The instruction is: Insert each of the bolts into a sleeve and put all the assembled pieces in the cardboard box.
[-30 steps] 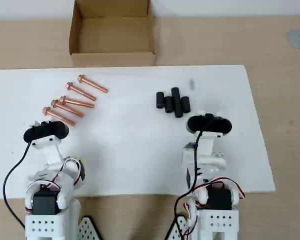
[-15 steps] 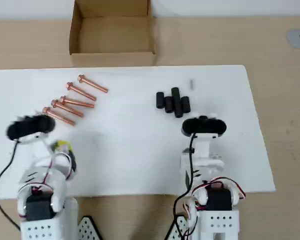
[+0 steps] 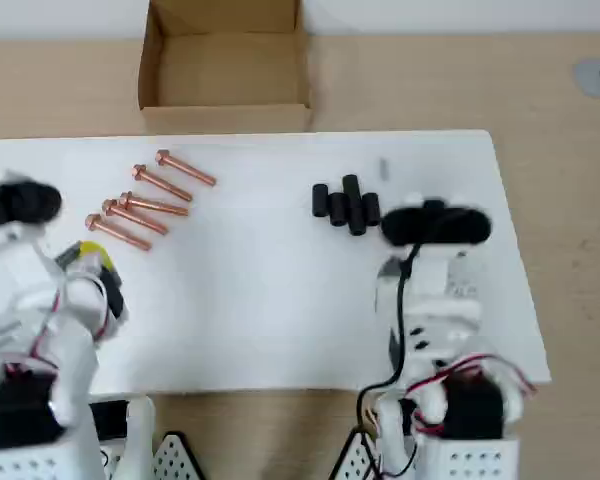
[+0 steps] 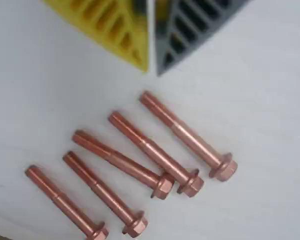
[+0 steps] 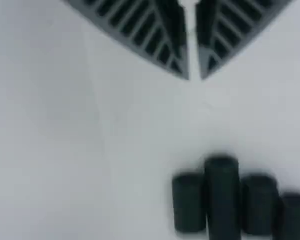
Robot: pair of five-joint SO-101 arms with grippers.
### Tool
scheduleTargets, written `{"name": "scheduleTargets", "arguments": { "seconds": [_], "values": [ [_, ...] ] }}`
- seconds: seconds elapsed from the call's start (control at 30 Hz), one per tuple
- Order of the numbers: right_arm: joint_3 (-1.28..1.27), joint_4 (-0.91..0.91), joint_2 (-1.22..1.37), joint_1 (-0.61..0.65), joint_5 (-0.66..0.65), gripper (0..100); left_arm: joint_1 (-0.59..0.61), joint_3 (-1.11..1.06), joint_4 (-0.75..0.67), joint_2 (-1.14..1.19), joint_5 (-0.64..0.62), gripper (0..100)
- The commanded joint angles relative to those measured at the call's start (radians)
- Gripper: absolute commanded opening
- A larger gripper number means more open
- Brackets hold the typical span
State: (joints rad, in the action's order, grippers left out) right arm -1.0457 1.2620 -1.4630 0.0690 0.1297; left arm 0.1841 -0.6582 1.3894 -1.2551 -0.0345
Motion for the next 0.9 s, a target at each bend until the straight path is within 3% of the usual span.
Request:
{"name": "scheduleTargets", "arguments": {
  "seconds": [0.0, 0.13, 0.23, 0.27, 0.43, 0.57, 0.73, 0.87],
  "values": [
    [0.438, 0.068, 0.286, 0.019, 0.051, 0.9, 0.014, 0.287, 0.115, 0.211, -0.031, 1],
    [0.901, 0.29, 0.641, 0.021, 0.101, 0.9, 0.014, 0.456, 0.278, 0.397, -0.028, 1],
    [1.201, 0.528, 0.926, 0.022, 0.095, 0.9, 0.014, 0.459, 0.298, 0.522, -0.031, 1],
    [1.253, 0.528, 1.007, 0.018, 0.084, 0.9, 0.015, 0.442, 0.298, 0.562, -0.048, 1],
    [1.307, 0.517, 1.233, 0.068, -0.178, 0.9, 0.014, 0.379, 0.281, 0.765, -0.178, 1],
    [1.264, 0.523, 1.38, 0.157, -0.417, 0.9, 0.017, 0.362, 0.164, 0.911, -0.117, 1],
    [1.221, 0.377, 1.532, 0.173, -0.514, 2.3, 0.012, 0.354, -0.003, 1.049, 0.031, 1],
    [1.216, 0.285, 1.58, 0.166, -0.442, 6.5, 0.011, 0.354, -0.106, 1.082, 0.069, 1]
  ]
}}
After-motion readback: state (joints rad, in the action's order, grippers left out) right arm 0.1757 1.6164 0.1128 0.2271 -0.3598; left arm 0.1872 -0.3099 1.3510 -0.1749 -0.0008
